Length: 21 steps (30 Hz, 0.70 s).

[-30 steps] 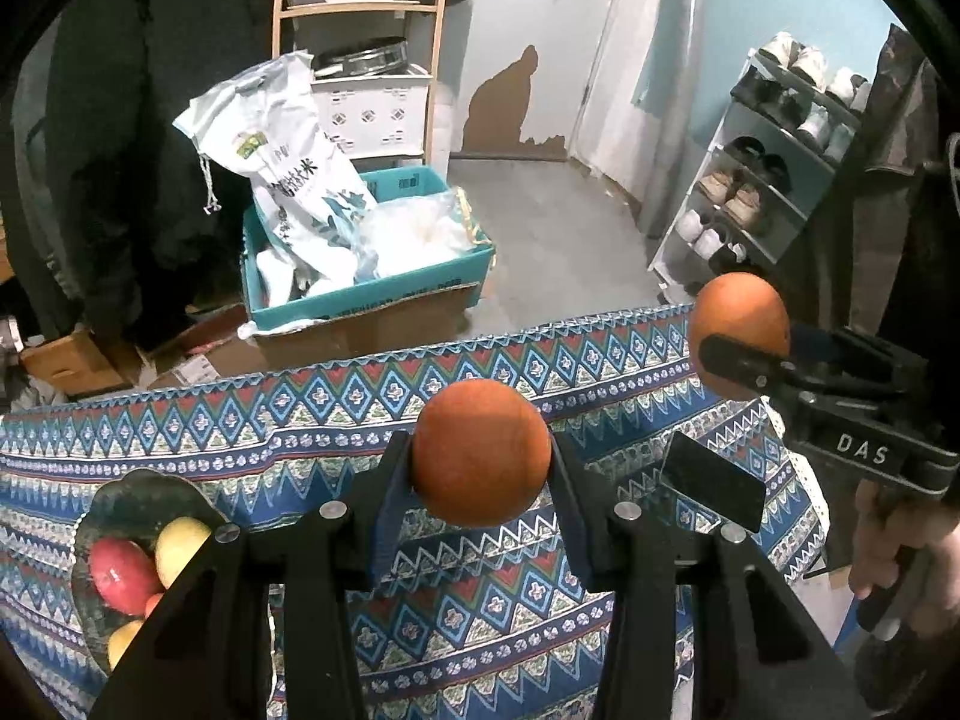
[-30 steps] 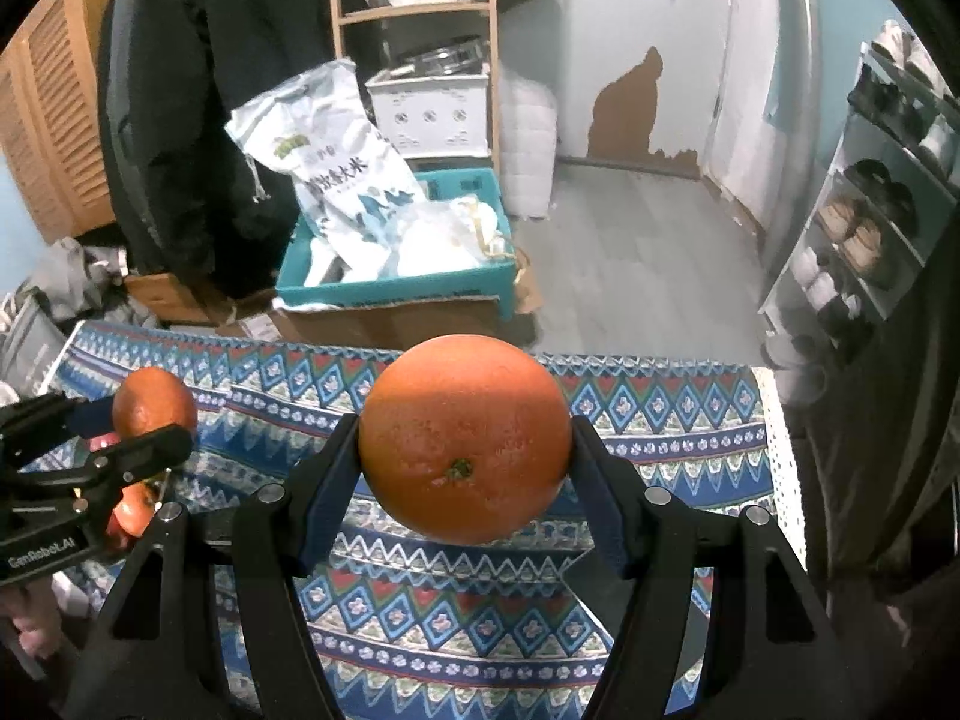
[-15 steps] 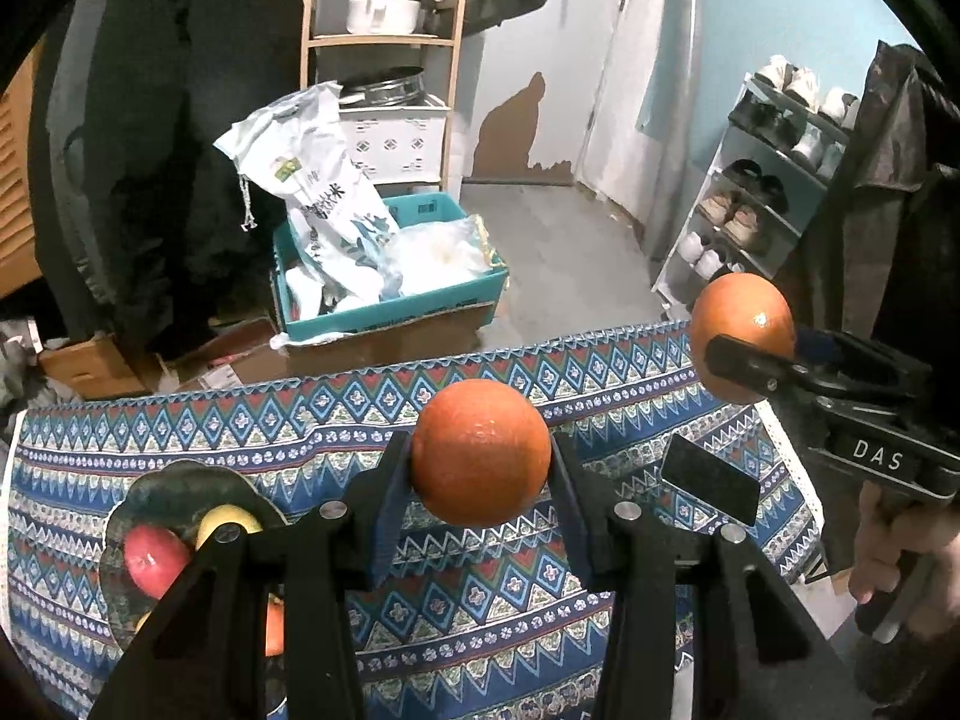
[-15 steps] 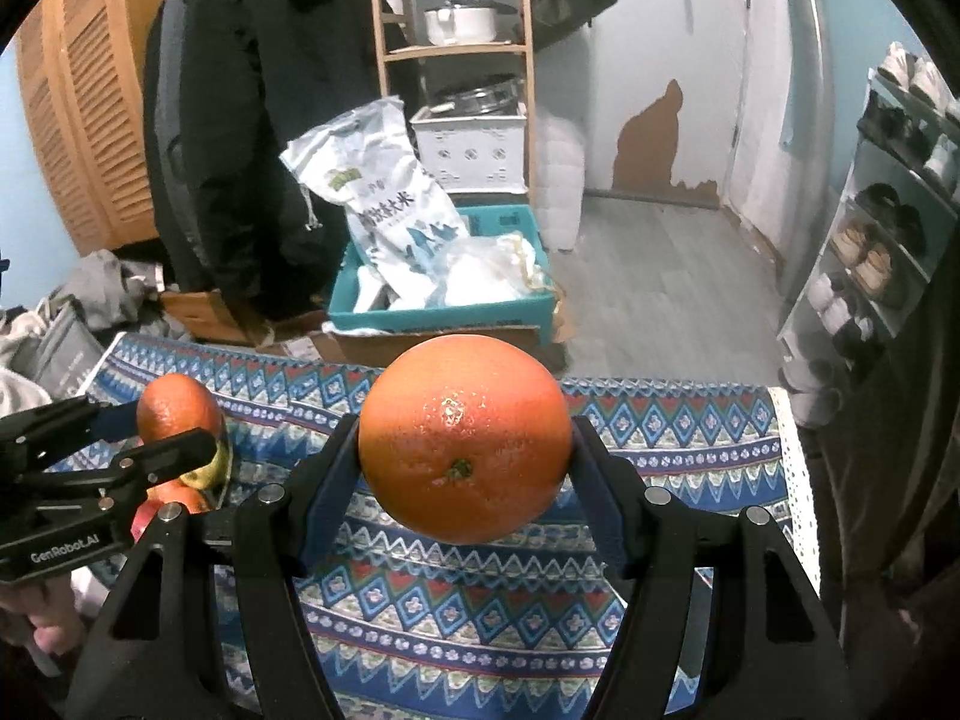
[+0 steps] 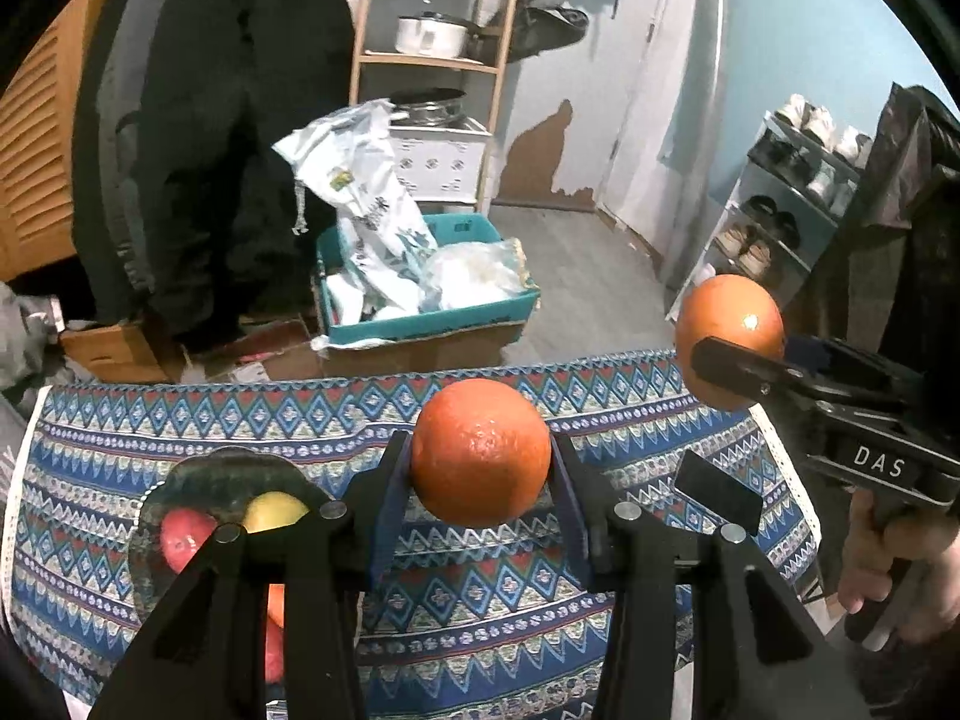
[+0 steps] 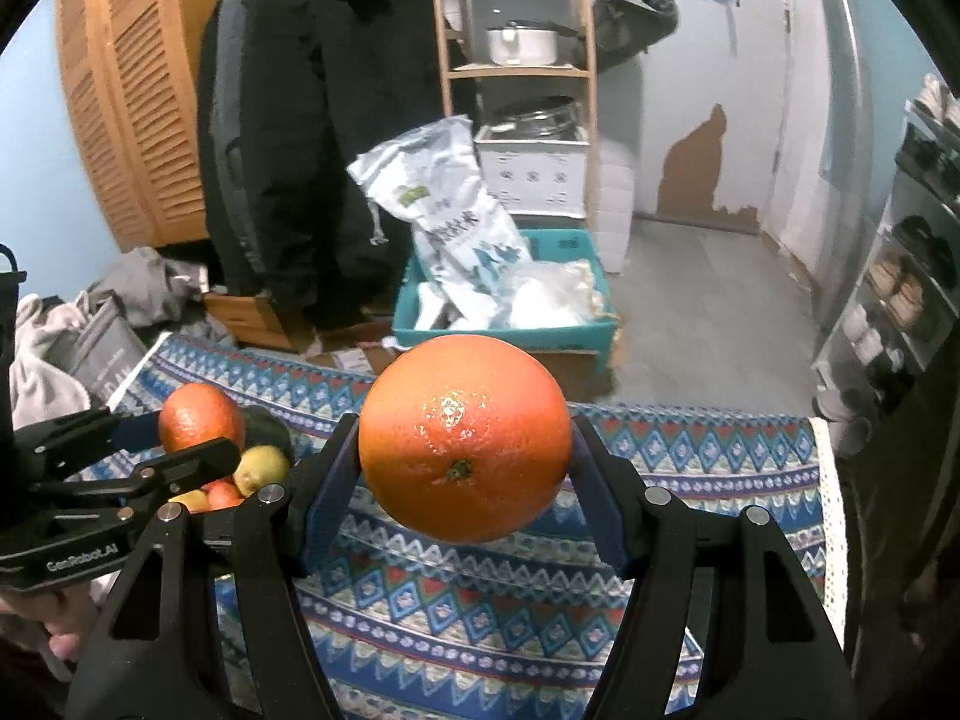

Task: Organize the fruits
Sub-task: 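Lift and carry the orange with the right tool while the left tool carries its orange to the bowl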

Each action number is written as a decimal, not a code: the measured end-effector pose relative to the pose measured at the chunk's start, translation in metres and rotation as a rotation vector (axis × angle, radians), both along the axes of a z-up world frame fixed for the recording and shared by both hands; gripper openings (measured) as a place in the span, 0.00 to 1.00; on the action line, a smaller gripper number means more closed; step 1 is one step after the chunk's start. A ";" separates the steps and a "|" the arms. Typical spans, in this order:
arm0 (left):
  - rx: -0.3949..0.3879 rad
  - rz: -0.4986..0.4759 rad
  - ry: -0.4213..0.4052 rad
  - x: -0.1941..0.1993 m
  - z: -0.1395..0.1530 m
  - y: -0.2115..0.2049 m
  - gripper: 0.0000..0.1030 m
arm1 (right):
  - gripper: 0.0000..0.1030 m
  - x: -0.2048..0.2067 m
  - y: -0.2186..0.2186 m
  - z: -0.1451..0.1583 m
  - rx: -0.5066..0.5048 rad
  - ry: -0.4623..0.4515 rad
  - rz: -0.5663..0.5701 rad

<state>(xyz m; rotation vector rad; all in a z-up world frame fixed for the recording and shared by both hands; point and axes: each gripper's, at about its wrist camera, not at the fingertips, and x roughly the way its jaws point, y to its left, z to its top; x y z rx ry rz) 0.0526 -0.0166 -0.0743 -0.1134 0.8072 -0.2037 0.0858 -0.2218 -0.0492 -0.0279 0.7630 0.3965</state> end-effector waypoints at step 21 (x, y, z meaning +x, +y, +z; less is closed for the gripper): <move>-0.033 0.150 0.030 -0.017 -0.012 0.092 0.44 | 0.66 0.010 0.104 0.003 0.017 0.032 0.172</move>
